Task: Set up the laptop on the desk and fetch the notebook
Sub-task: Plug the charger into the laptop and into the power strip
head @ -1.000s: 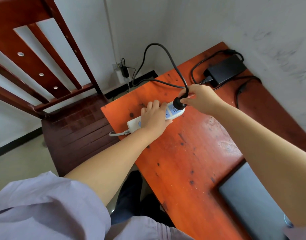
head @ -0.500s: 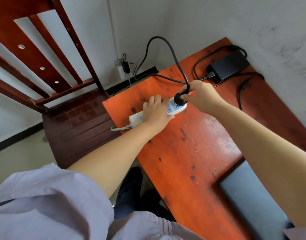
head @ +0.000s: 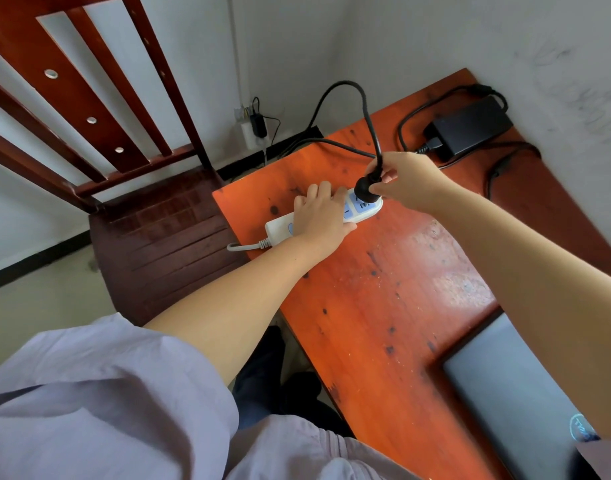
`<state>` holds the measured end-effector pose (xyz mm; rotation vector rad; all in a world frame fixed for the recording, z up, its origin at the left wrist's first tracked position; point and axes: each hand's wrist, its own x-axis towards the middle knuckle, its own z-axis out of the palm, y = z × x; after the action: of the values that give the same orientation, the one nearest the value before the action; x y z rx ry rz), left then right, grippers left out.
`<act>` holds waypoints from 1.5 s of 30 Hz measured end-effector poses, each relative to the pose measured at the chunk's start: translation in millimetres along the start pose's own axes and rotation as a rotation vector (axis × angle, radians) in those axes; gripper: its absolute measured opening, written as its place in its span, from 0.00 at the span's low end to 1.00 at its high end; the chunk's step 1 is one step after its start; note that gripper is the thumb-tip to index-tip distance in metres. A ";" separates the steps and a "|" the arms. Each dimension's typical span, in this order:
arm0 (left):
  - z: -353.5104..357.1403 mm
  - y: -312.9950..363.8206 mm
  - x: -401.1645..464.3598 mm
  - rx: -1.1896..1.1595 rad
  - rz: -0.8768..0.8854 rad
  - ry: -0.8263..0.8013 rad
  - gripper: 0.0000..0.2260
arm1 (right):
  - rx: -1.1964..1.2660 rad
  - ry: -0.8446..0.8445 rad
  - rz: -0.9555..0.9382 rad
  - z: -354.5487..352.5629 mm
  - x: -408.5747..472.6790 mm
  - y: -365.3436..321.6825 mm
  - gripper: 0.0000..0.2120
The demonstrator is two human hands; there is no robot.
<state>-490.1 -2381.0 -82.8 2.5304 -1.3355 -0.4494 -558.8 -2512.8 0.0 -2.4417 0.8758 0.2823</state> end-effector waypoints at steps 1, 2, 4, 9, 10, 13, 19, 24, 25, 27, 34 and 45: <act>-0.3 0.3 0.0 0.002 0.000 -0.001 0.28 | -0.014 0.003 -0.003 1.0 0.8 -1.2 0.09; -0.5 0.5 -0.2 0.005 -0.001 -0.003 0.28 | -0.030 0.009 -0.009 1.7 1.3 -2.1 0.09; -0.6 0.2 -0.2 0.006 -0.002 -0.007 0.28 | -0.053 0.031 -0.026 4.3 0.5 -1.2 0.09; 0.3 -1.5 -0.7 -0.034 0.013 -0.008 0.28 | -0.053 0.132 -0.088 15.0 -13.6 7.5 0.10; 0.4 -1.4 -0.7 -0.040 0.013 -0.010 0.27 | -0.051 0.139 -0.099 16.0 -15.6 8.3 0.10; -0.5 -0.6 -0.2 -0.041 0.004 -0.011 0.27 | -0.088 0.108 -0.103 12.4 -11.2 7.0 0.11; 1.3 -1.0 -0.5 -0.044 0.003 -0.005 0.27 | -0.072 0.138 -0.088 16.4 -10.0 7.3 0.12; 0.4 -1.1 -1.4 -0.044 0.003 0.008 0.27 | -0.039 0.147 -0.087 16.1 -12.6 11.5 0.12; 0.2 -1.3 -1.2 -0.043 0.003 0.007 0.27 | -0.029 0.143 -0.084 13.9 -12.0 11.8 0.12; -0.6 -1.3 -0.9 -0.039 0.007 0.004 0.27 | -0.070 0.136 -0.098 14.8 -11.1 8.4 0.11; -0.9 -0.3 -1.6 -0.038 0.003 -0.004 0.25 | -0.285 0.070 -0.109 25.3 -9.3 -0.7 0.10; -20.1 4.6 -5.3 0.062 0.003 -0.124 0.22 | -0.132 0.086 -0.078 27.3 -19.3 1.4 0.12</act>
<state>-488.7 -2377.7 -61.8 2.5876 -1.4176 -0.5823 -575.0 -2488.7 -16.5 -2.6203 0.8191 0.2145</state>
